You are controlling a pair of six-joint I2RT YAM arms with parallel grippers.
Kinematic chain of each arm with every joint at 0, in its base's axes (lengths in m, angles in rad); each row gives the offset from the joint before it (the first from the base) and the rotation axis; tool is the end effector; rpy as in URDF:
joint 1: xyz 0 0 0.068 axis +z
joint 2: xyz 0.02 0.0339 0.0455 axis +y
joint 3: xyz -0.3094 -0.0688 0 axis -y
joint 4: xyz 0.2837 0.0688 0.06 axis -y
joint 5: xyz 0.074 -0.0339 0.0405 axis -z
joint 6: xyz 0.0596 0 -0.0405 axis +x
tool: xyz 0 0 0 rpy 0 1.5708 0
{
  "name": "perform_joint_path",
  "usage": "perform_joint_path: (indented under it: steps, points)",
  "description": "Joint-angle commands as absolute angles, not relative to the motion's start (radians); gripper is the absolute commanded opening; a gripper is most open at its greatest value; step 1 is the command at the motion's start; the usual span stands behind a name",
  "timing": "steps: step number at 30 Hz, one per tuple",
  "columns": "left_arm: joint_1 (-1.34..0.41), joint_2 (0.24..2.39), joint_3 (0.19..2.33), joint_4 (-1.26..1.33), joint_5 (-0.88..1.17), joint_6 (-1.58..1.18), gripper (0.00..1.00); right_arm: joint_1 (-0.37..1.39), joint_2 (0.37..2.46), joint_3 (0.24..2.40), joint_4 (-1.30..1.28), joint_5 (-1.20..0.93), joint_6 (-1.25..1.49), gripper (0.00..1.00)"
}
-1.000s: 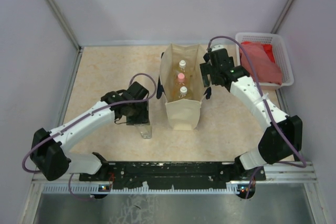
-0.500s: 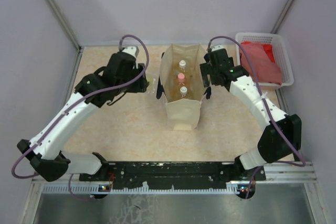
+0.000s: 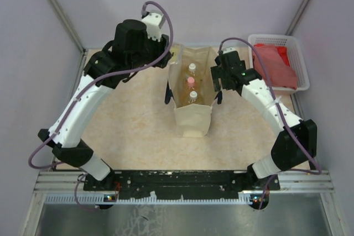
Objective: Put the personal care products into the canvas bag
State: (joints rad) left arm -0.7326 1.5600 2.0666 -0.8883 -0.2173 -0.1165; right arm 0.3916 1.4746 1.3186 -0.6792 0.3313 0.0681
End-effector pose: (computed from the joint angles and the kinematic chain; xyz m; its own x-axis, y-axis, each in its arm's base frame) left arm 0.2750 -0.2301 0.5638 -0.3337 0.1475 -0.9311 0.4687 0.8829 -0.0281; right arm 0.3469 0.1223 0.3400 -0.6945 -0.2172 -0.6859 -0.1122 0.9744 -0.1949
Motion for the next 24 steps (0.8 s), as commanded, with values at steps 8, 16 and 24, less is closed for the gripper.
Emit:
perform_joint_path:
  steps: [8, 16, 24]
  points:
    - [-0.733, 1.782, 2.263, -0.646, 0.052, -0.095, 0.0, 0.385, 1.367, 1.391, -0.691, 0.396, 0.076, 0.74]
    - [-0.735, 1.893, 2.29, -0.642, 0.143, -0.172, 0.0, 0.385, 1.354, 1.393, -0.69, 0.394, 0.091, 0.76]
    - [-0.736, 1.958, 2.323, -0.745, 0.181, -0.267, 0.0, 0.385, 1.37, 1.384, -0.675, 0.38, 0.098, 0.76]
